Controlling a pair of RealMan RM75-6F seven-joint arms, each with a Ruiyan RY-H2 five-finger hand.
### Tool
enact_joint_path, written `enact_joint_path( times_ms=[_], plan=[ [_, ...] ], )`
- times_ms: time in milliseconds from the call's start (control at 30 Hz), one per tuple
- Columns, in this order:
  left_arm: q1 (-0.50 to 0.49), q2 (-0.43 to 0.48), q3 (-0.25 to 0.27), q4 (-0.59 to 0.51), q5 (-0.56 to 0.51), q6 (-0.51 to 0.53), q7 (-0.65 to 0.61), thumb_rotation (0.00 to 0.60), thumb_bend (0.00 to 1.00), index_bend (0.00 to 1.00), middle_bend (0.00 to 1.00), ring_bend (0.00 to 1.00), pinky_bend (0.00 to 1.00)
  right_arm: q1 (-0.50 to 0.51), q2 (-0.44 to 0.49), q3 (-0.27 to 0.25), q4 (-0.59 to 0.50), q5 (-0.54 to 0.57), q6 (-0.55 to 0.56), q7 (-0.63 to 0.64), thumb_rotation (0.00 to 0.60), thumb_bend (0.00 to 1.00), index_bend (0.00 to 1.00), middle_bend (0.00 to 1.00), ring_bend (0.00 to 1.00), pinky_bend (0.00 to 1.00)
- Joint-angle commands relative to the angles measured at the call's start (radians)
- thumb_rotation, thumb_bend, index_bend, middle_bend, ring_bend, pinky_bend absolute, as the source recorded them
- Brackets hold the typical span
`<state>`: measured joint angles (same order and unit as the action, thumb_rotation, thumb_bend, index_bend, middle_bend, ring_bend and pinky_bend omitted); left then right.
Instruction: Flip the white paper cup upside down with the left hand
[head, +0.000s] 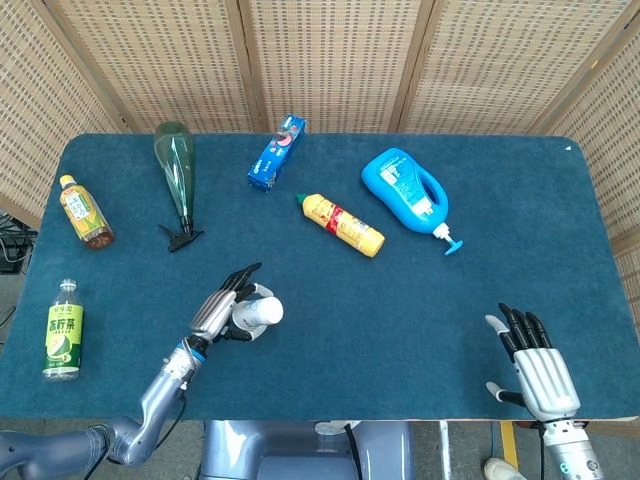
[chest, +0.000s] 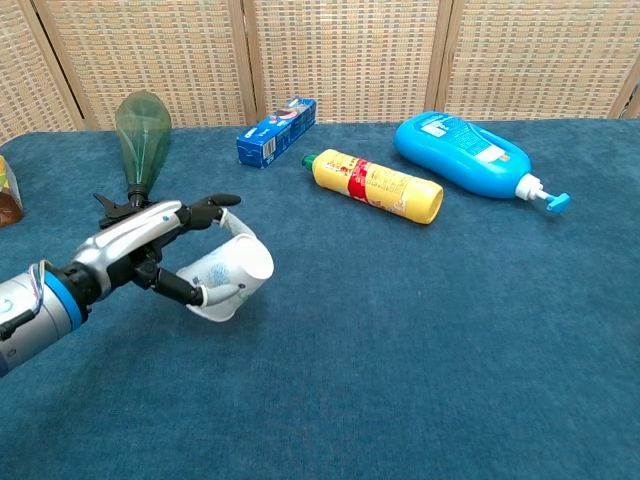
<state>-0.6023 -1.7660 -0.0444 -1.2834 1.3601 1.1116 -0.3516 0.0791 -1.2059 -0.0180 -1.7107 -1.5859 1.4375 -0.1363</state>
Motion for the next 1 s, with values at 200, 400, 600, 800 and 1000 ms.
enact_joint_path(
  times_ms=[200,400,600,800,1000],
  plan=[
    [0.015,0.008,0.018,0.042,0.037,-0.012,-0.009,0.6,0.3,0.38,0.0,0.0,0.0,-0.002,0.001,0.0,0.002,0.001,0.002,0.001,0.6,0.08,0.0,0.0,0.0,0.0],
    [0.029,0.034,0.03,0.047,0.058,-0.017,-0.022,0.6,0.29,0.37,0.0,0.0,0.0,-0.002,0.0,-0.002,0.001,-0.002,0.002,-0.001,0.6,0.08,0.0,0.0,0.0,0.0],
    [0.045,0.065,0.039,0.036,0.083,-0.005,-0.015,0.6,0.28,0.2,0.0,0.0,0.0,-0.003,-0.002,-0.004,0.001,-0.005,0.002,-0.002,0.6,0.08,0.0,0.0,0.0,0.0],
    [0.06,0.089,0.045,0.015,0.1,0.008,-0.005,0.6,0.26,0.05,0.0,0.0,0.0,-0.005,-0.001,-0.004,0.0,-0.006,0.005,0.0,0.6,0.08,0.0,0.0,0.0,0.0],
    [0.087,0.117,0.031,-0.012,0.122,0.074,-0.011,0.6,0.26,0.01,0.0,0.0,0.0,-0.005,0.0,-0.003,0.002,-0.007,0.008,-0.001,0.6,0.08,0.0,0.0,0.0,0.0]
  ],
)
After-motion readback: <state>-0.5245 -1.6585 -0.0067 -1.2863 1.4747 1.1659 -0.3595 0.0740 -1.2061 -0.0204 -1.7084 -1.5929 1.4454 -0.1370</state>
